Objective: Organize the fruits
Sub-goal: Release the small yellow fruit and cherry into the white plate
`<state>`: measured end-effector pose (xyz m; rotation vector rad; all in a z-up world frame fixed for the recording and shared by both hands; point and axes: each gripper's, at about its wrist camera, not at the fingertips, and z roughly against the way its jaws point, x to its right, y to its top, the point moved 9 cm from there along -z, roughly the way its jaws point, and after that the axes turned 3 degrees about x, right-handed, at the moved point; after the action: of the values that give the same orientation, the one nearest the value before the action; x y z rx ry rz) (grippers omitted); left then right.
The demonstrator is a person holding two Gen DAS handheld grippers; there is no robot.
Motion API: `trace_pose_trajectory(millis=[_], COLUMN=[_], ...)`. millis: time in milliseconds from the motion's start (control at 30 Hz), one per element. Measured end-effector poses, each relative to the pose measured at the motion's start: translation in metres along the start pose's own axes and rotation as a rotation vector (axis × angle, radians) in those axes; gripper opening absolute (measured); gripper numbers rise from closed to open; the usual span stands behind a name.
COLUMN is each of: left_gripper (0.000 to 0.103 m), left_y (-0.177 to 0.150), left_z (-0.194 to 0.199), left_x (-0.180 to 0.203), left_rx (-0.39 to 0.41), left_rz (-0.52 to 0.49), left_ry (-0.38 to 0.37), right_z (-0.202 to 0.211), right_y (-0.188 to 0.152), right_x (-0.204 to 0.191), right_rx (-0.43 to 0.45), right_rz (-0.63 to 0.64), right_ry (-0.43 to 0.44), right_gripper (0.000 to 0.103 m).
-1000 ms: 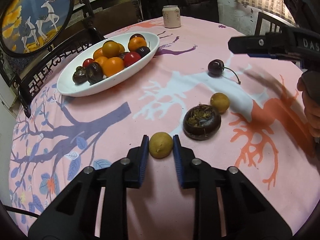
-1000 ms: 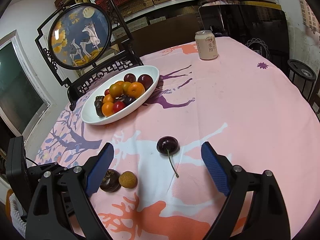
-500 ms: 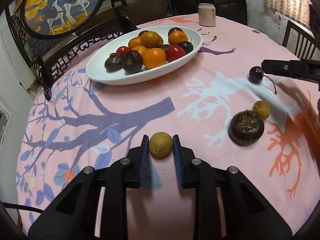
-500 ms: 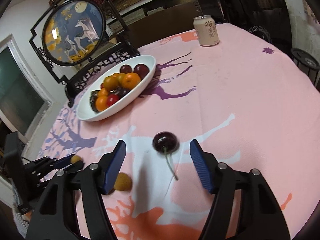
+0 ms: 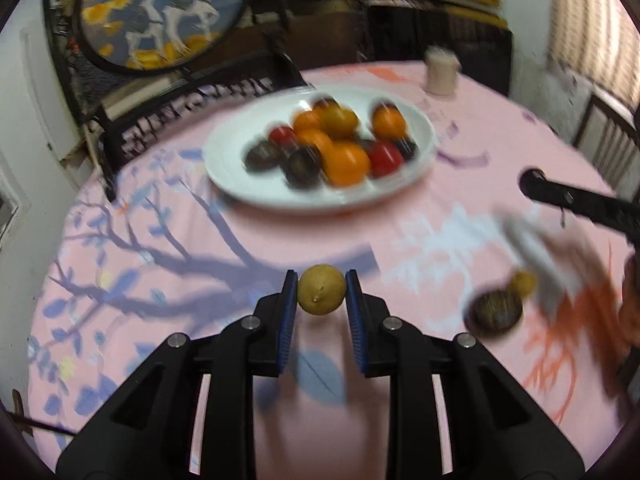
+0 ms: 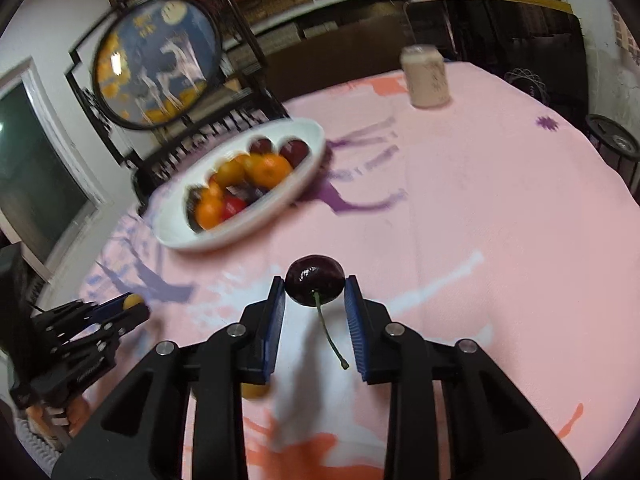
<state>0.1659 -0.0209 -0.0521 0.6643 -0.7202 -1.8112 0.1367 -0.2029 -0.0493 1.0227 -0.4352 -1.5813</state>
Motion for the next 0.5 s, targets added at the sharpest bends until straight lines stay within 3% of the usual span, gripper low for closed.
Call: trace_pose_trajectory(millis=[200,300,367,400,433,500], left_gripper=[0.024,0.025,0.035,0.055,0.064,0.064], left_y=[0.058,0.07,0.068,0.065,0.061,0.057], left_z=[-0.028,-0.05,-0.064,-0.068,-0.071,-0.072], left_x=[-0.02,-0.03,-0.038,-0.041,-0.044,-0.05], left_rx=[0.023,0.014,-0.002,-0.013,-0.016,-0.018], left_rz=[0.06,0.114,0.157,0.164,0.169,0.166], left_ry=[0.059,0.064,0.064,0.058,0.056,0.072], right_z=[-0.036,-0.066,-0.083,-0.089,-0.091,-0.087], right_y=[0.048,0.059,0.064,0.064,0.064,0.066], right_x=[-0.045,-0.058,-0.064,-0.062,-0.058,-0.054], right_rx=[0.022,0.015,0.027,0.027,0.032,0.055], right_rz=[0.032,0.043,0.03,0.029,0.034,0.037], right_ry=[0.06,0.074,0.122,0.116,0.097,0.105], right_gripper=[0.031,0.031,0.036,0.044,0.058,0.059])
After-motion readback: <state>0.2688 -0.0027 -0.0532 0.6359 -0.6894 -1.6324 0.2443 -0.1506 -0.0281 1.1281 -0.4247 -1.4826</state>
